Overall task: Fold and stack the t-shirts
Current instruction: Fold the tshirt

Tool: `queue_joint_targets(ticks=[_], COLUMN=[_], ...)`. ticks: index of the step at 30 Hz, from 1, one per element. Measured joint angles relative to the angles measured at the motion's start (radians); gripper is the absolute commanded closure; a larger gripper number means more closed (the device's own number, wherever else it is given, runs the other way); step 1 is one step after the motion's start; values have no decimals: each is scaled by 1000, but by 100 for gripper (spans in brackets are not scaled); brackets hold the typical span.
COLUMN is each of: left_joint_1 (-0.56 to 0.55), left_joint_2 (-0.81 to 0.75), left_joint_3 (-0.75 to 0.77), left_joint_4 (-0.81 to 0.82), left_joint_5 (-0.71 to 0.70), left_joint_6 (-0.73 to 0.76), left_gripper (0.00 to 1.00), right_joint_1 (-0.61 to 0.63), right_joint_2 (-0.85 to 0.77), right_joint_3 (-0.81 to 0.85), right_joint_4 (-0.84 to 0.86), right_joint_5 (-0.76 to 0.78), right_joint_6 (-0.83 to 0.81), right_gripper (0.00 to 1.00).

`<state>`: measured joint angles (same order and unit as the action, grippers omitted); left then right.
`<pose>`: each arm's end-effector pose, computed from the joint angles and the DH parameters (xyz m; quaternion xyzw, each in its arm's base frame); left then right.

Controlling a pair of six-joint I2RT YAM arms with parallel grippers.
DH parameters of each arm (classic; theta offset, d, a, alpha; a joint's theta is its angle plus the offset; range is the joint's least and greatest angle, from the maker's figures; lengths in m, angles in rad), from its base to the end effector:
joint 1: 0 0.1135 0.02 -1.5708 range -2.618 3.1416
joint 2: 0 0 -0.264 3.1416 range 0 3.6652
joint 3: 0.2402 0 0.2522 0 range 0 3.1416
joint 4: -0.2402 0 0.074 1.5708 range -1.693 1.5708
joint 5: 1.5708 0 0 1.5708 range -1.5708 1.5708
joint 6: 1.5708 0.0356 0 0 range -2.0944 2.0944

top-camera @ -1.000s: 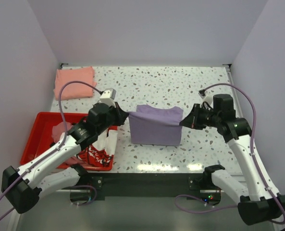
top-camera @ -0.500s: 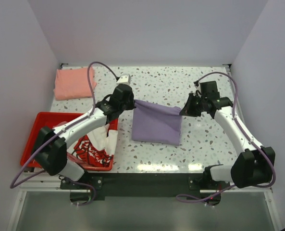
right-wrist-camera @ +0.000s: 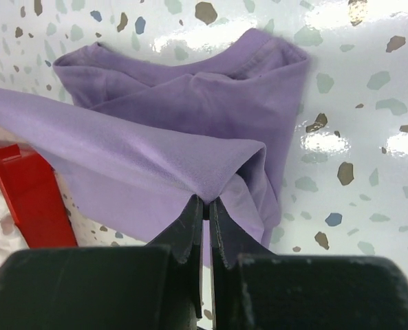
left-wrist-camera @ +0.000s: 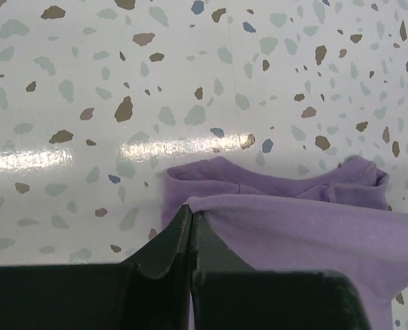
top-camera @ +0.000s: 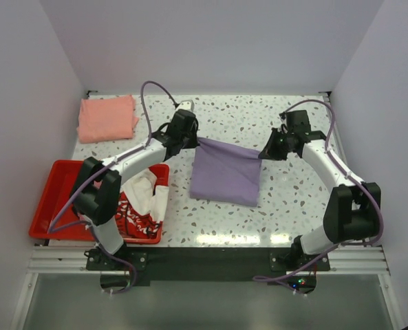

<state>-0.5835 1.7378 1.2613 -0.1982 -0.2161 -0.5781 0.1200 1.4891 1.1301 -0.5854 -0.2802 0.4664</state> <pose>0.3330 -0.2107 0.2468 -0.0443 0.8962 -0.1551 0.4134 0.3089 0.0472 0.2591 0.1200 0.9354 0.2154 0.2537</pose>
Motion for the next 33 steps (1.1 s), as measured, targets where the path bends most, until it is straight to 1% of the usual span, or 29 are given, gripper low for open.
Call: queue_joint_targets(ticks=[10,11,12,13,14,15,16,17,18,19,20,25,31,33], left_joint_1=[39,42,45,47,50,51,54,58,61,66,67,72,62,53], left_joint_2=[139,153,166,178,190,200,208,217,222,224,224,207,124,113], left_joint_3=[90,99,106,113,119,127,134,144,152,159,163,167,95,75], left_joint_4=[2,3,2,2,0,-5,-8,-14,-18,-20,-20,-2,49,67], left_joint_5=[56,60,64,69,74,75,74,75,74,76,78,128,202,225], left_joint_6=[14,15,17,19,21,24,27,29,35,33,34,39,30,21], left_gripper=[100,99,95,89,73,65,54,32,22,12,0,0,0,0], right_joint_1=[-18,-19,-21,-23,-24,-26,-28,-31,-34,-36,-37,-39,-24,-7], right_joint_2=[130,144,161,178,195,211,225,233,238,240,240,216,63,35], right_joint_3=[29,32,36,42,50,60,69,76,84,95,108,146,31,3], right_joint_4=[60,64,70,74,77,79,79,81,79,77,75,95,139,153], right_joint_5=[0,0,1,1,1,2,3,5,6,4,3,-44,-101,-116], right_joint_6=[16,18,21,25,28,30,32,32,34,28,24,4,13,18], right_gripper=[100,96,92,88,83,75,63,41,24,1,1,1,1,1])
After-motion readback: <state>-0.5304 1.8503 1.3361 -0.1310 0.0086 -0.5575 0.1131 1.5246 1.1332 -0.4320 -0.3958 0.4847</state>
